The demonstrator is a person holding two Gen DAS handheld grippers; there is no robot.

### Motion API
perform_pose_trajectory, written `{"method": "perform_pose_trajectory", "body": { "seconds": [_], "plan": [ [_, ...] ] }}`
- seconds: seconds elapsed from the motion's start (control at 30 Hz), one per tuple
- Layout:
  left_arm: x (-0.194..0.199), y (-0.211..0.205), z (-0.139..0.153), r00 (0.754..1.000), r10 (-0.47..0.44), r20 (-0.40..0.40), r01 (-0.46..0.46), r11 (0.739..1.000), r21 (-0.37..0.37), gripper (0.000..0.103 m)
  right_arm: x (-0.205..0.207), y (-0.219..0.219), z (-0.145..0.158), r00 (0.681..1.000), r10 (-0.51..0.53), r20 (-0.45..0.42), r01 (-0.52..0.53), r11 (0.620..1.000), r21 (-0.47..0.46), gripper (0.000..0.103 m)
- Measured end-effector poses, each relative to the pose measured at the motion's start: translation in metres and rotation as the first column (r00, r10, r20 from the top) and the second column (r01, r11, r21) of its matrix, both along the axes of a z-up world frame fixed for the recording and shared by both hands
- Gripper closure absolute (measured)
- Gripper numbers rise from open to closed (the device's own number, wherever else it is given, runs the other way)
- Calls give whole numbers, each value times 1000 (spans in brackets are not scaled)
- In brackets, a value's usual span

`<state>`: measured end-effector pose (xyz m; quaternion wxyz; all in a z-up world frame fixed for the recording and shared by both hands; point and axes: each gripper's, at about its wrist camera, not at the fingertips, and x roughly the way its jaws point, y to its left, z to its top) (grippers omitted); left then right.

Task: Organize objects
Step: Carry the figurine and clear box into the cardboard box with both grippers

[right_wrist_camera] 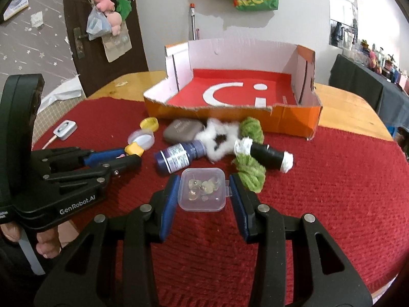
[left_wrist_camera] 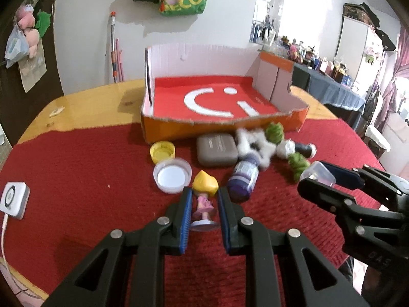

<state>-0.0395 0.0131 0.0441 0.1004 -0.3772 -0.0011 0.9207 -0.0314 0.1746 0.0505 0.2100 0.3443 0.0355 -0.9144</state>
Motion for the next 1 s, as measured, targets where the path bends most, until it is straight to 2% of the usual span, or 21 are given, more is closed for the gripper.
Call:
{"method": "perform_pose_trajectory", "body": {
  "seconds": [0.5, 1.0],
  "plan": [
    [-38, 7, 35, 1000, -11, -9, 11, 999, 36, 82, -37, 14, 43, 1000, -20, -16, 19, 999, -38, 65],
    [-105, 12, 39, 999, -11, 41, 10, 999, 31, 82, -100, 14, 57, 999, -23, 37, 26, 997, -69, 65]
  ]
}}
